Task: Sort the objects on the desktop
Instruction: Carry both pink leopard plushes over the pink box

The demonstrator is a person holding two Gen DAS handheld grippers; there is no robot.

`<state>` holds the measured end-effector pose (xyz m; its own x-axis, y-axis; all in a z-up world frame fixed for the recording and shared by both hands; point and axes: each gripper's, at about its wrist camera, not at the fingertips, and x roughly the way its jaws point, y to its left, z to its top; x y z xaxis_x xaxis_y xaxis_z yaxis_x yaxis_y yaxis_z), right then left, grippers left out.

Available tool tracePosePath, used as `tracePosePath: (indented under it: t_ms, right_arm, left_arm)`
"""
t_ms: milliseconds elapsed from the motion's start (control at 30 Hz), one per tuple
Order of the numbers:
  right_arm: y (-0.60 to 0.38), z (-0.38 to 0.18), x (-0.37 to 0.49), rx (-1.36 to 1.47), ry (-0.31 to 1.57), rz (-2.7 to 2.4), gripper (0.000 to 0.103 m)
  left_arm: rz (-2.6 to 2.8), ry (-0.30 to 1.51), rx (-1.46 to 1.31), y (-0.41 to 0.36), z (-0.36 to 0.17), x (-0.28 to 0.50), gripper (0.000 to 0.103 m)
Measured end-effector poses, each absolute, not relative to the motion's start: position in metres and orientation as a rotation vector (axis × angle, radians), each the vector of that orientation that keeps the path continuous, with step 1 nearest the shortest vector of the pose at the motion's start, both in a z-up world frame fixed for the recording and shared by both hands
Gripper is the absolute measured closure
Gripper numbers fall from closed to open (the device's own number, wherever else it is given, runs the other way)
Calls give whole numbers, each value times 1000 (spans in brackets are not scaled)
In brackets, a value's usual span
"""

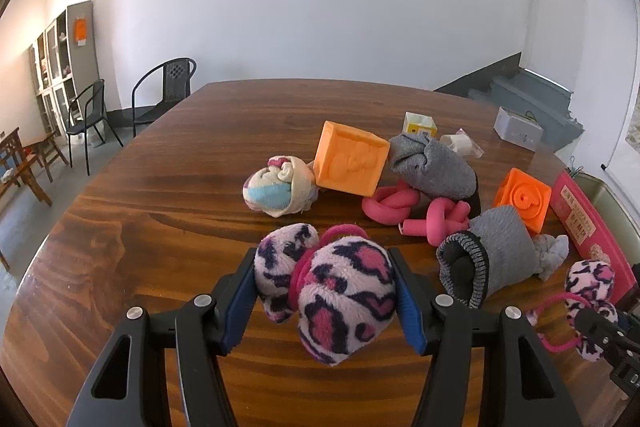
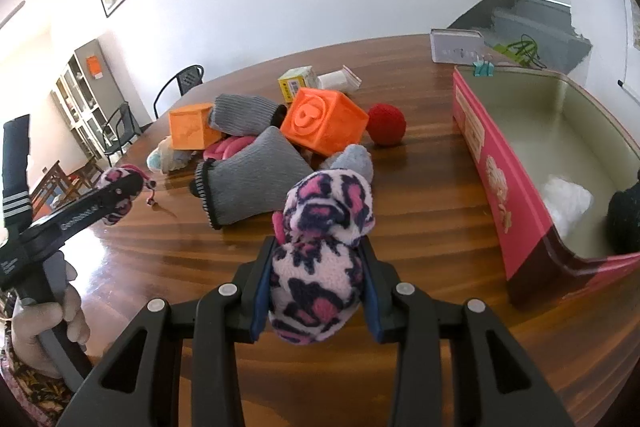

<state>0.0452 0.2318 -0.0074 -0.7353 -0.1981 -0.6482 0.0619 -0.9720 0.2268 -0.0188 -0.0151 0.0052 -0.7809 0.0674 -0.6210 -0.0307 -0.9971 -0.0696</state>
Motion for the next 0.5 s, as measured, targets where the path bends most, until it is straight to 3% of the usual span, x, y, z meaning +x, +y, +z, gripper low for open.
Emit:
tracePosePath:
  t_ms: [500]
  right_arm:
    - [237, 5, 67, 990, -288, -2785, 63]
  left_arm:
    - [2879, -200, -1027, -11, 5, -6, 40]
